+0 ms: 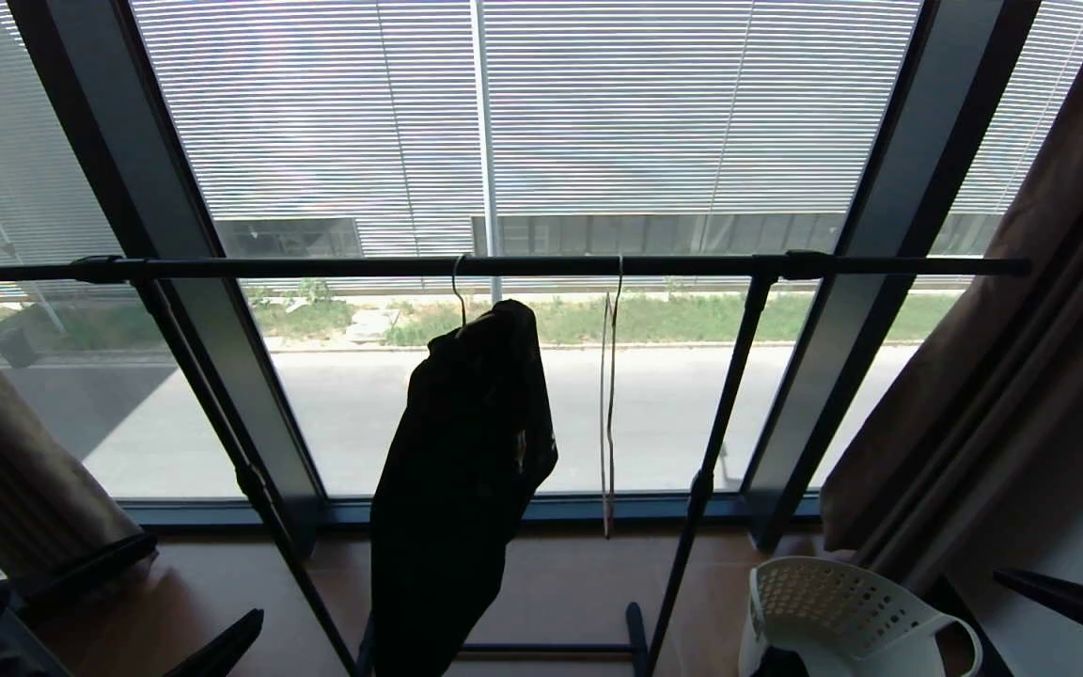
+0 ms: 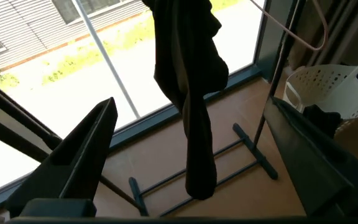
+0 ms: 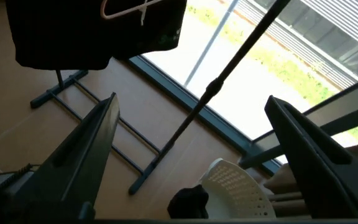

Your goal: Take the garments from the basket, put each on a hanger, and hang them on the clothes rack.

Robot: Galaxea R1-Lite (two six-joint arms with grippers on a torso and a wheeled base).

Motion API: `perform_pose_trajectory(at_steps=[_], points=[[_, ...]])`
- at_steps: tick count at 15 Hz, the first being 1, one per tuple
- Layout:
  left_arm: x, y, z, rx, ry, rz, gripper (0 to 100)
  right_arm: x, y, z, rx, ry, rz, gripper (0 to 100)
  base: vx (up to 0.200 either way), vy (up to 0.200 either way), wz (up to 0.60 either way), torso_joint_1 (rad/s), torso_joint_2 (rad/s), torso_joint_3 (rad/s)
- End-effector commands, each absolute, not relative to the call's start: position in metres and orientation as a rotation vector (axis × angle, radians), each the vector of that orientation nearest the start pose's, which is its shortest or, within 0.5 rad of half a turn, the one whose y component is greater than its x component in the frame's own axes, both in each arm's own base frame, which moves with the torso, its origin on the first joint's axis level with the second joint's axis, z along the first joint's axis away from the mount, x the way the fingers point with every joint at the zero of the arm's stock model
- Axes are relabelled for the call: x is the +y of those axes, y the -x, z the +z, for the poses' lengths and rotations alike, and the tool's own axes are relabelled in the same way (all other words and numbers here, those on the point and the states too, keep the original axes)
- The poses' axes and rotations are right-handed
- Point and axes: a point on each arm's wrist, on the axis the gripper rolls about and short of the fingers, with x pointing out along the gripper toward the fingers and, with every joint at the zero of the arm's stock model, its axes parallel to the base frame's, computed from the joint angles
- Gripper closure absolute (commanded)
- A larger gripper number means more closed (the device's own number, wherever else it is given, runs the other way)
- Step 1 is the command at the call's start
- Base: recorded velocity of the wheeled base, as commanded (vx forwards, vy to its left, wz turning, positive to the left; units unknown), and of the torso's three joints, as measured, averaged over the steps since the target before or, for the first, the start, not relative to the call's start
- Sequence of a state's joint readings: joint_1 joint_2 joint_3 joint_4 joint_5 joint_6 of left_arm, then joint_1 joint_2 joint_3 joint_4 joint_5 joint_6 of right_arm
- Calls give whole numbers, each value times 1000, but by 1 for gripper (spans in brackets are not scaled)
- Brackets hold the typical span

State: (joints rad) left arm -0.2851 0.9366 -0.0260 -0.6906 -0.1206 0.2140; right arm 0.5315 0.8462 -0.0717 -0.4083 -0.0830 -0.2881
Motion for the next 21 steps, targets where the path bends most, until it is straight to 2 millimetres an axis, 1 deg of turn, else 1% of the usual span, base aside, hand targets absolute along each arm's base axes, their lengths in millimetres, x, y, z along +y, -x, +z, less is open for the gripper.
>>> perform_pose_trajectory(at_steps=[1,2,3,4,5,6,7,8,9,10,11,13,14,15,16,17,18,19,21], points=[[-9,-23,116,85,-225,-388,0,8,-21,108,215,363,392,0,0,0,0,0,0,0],[-4,-5,110,104,-224,-372,0,1,-7,99,218,355,338,0,0,0,0,0,0,0],[-1,4,106,111,-223,-359,0,-2,-1,94,217,350,309,0,0,0,0,0,0,0],[1,16,98,116,-222,-346,0,-4,6,89,211,325,249,0,0,0,0,0,0,0],[2,20,94,110,-223,-338,0,-5,7,89,205,290,211,0,0,0,0,0,0,0],[2,21,87,111,-220,-322,0,-5,9,88,206,245,155,0,0,0,0,0,0,0],[2,19,79,141,-189,-299,0,-4,11,84,209,193,51,0,0,0,0,0,0,0],[2,19,79,141,-189,-299,0,-4,11,84,209,193,51,0,0,0,0,0,0,0],[2,19,78,146,-135,-301,0,-3,16,83,159,132,-41,0,0,0,0,0,0,0],[2,19,77,153,-136,-306,0,-3,19,83,127,106,-60,0,0,0,0,0,0,0],[2,18,77,162,-136,-306,0,-3,21,82,105,95,-61,0,0,0,0,0,0,0],[1,17,76,175,-138,-396,0,-1,24,82,63,87,-11,0,0,0,0,0,0,0],[1,18,76,161,-139,-452,0,0,27,81,32,84,7,0,0,0,0,0,0,0],[3,22,75,101,-138,-489,0,0,27,81,32,81,9,0,0,0,0,0,0,0],[4,25,74,55,-133,-491,0,0,27,81,30,77,9,0,0,0,0,0,0,0],[5,25,73,47,-134,-449,0,0,27,81,30,74,10,0,0,0,0,0,0,0],[6,25,73,50,-135,-417,0,0,27,81,30,71,10,0,0,0,0,0,0,0],[6,24,73,65,-129,-371,0,0,25,76,41,63,18,0,0,0,0,0,0,0],[6,23,74,86,-129,-358,0,1,25,76,40,61,33,0,0,0,0,0,0,0]])
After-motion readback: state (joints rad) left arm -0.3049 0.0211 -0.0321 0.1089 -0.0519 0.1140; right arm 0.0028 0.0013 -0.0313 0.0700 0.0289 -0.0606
